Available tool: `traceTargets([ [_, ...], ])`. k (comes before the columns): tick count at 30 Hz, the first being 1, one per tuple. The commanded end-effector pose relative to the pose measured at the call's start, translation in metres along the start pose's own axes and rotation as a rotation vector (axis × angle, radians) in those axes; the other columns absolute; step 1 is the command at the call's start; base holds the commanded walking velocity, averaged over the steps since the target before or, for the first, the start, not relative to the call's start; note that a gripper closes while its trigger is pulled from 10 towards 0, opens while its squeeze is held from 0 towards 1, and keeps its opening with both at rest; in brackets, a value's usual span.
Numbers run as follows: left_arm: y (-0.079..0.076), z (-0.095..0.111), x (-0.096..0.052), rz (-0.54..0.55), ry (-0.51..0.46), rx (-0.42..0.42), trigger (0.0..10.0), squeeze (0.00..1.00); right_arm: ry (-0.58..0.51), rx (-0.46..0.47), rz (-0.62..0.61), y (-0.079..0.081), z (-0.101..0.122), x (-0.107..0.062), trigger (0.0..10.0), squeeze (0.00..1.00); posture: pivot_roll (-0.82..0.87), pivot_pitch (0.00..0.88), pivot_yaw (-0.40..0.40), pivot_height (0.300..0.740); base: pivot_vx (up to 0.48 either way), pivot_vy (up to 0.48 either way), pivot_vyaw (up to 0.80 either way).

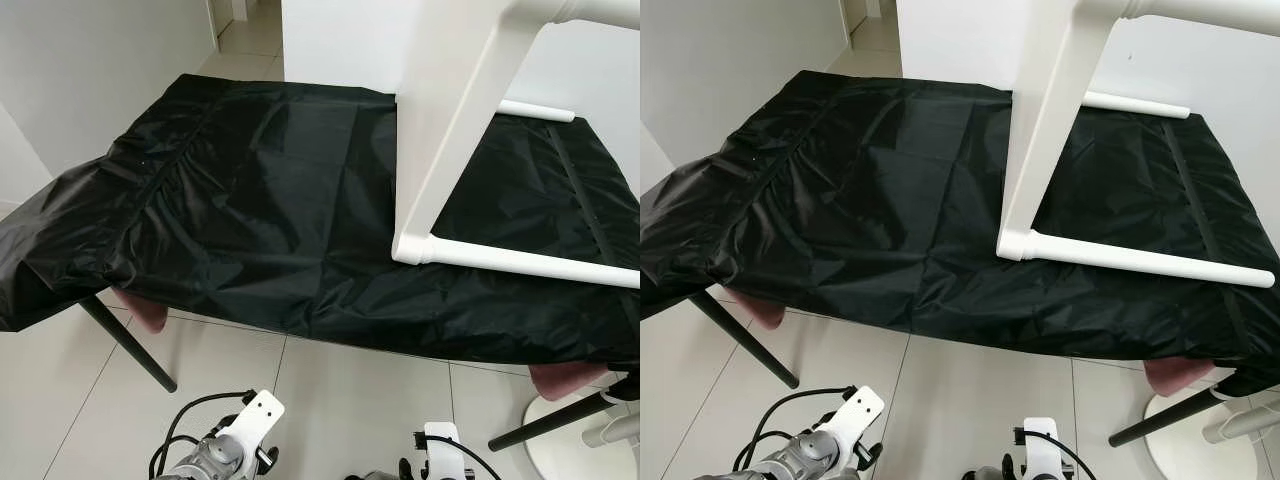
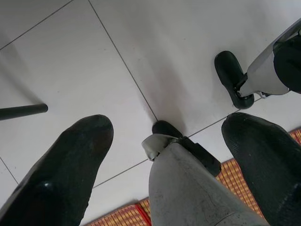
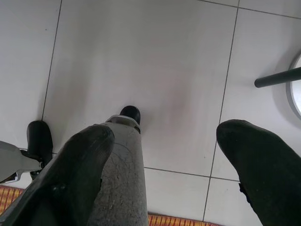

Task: Building children table

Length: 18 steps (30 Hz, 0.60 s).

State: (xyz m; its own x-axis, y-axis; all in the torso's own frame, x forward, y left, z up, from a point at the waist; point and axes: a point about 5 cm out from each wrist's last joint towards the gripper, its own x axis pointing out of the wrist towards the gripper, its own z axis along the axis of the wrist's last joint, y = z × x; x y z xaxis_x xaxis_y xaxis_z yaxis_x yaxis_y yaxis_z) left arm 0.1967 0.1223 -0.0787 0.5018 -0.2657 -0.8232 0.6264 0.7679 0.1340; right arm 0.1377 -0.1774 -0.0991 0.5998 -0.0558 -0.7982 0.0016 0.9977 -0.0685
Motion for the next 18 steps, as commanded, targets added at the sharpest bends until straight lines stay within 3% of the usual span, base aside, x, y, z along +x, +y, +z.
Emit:
traceTargets([
  [1, -0.0006, -0.0088, -0.0012, 0.027, 0.032, 0.004, 10.0, 0.00, 0.056, 0.001, 0.021, 0.0054, -0.0151, -0.0043, 10.0, 0.00, 0.00, 0.000, -0.014, 0.740, 0.000, 0.000, 0.00],
  [18, -0.0012, -0.0099, -0.0013, 0.027, 0.036, -0.004, 10.0, 0.00, 0.051, 0.000, 0.014, 0.0043, -0.0158, -0.0048, 10.0, 0.00, -0.01, 0.000, -0.014, 0.740, 0.000, 0.000, 0.00],
])
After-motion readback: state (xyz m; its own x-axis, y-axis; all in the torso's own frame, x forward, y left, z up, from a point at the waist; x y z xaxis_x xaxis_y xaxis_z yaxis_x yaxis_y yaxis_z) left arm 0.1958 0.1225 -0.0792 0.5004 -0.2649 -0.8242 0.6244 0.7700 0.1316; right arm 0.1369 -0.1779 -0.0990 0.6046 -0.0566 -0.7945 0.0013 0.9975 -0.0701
